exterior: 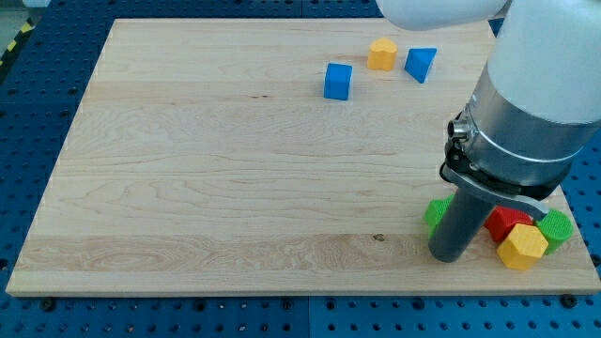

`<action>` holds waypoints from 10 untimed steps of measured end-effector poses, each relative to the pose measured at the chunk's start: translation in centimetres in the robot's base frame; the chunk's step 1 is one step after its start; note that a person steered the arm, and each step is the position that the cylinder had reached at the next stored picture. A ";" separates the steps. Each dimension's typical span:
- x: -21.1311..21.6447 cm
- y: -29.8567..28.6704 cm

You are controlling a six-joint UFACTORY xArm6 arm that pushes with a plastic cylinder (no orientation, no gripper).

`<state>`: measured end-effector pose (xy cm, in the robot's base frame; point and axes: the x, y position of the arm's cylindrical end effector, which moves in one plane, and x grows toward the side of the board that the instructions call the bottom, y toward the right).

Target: Slide the green star closer to the red circle and red star

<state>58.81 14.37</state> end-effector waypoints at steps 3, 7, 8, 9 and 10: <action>-0.5 -5.3; -2.4 -1.3; -2.4 -1.3; -2.4 0.0; -2.4 0.5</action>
